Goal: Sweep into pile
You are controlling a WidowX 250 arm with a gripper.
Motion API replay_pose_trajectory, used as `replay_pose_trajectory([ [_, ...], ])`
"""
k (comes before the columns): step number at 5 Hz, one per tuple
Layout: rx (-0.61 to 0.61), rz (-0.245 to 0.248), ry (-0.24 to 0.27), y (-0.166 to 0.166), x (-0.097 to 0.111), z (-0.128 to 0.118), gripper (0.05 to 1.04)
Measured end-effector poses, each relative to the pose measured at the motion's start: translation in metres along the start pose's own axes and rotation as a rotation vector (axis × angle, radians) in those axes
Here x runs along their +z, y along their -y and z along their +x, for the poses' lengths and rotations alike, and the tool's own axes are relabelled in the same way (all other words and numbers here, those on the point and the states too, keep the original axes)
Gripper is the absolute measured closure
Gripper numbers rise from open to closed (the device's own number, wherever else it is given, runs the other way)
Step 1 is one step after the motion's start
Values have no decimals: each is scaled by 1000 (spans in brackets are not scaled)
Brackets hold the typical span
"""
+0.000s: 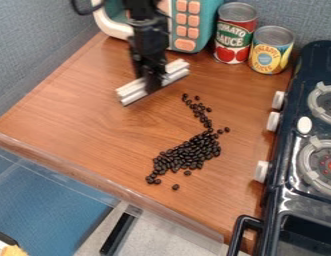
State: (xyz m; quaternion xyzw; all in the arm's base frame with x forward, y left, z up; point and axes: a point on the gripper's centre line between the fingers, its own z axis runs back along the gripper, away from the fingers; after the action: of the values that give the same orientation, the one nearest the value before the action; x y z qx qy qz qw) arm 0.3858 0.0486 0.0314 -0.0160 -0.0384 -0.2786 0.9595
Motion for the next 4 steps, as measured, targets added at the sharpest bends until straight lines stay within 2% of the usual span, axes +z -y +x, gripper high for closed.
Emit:
replay_pose_trajectory([
  [1,-93,43,-8,0,-11,15,708],
  [2,-116,69,-9,-6,-16,19,708],
  [4,-159,107,26,4,-18,15,708],
])
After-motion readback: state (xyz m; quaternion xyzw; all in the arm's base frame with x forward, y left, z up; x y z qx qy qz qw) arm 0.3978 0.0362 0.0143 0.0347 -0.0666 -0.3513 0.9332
